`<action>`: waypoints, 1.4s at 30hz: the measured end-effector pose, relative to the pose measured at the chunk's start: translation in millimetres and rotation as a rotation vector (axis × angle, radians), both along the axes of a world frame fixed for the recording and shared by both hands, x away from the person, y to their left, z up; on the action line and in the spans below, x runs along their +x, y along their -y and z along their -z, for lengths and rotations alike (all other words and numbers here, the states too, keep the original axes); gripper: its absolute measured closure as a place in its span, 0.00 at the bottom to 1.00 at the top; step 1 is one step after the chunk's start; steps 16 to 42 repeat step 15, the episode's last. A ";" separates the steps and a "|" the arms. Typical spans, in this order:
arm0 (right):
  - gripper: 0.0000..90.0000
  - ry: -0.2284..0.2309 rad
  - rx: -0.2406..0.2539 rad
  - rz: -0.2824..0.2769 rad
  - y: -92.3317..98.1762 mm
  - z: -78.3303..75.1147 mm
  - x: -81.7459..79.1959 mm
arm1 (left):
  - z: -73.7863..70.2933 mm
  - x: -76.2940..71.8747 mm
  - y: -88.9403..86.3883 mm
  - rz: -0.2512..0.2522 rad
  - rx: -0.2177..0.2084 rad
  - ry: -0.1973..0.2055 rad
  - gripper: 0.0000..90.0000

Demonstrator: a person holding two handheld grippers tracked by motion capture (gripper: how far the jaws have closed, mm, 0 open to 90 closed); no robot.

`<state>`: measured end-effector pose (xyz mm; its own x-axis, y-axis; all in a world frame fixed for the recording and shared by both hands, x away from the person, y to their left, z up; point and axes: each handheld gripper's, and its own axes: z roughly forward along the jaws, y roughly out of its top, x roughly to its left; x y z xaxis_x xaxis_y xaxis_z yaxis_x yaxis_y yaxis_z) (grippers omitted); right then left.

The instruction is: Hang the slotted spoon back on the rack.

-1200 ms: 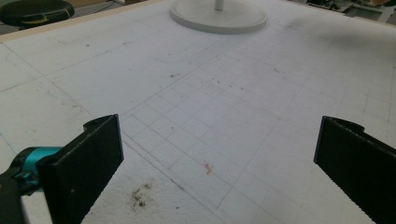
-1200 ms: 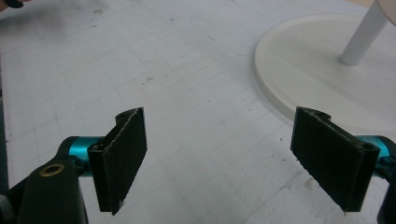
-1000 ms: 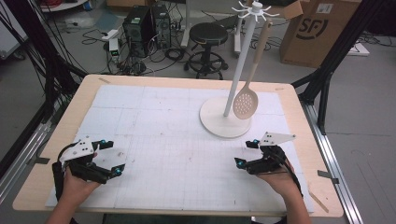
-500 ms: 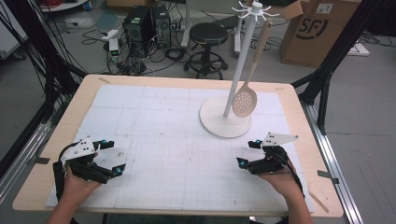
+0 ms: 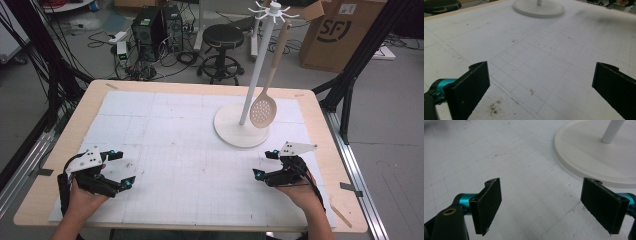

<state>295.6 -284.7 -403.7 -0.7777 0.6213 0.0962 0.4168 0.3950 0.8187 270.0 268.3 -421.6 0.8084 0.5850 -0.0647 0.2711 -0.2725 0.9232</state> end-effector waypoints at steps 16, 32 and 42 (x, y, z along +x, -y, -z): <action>0.18 -0.002 -0.008 -0.002 -0.9 1.6 0.3 | 1.1 1.2 -0.4 0.000 0.008 -0.006 0.02; 0.18 -0.002 -0.008 -0.002 -0.9 1.6 0.3 | 1.1 1.2 -0.4 0.000 0.008 -0.006 0.02; 0.18 -0.002 -0.008 -0.002 -0.9 1.6 0.3 | 1.1 1.2 -0.4 0.000 0.008 -0.006 0.02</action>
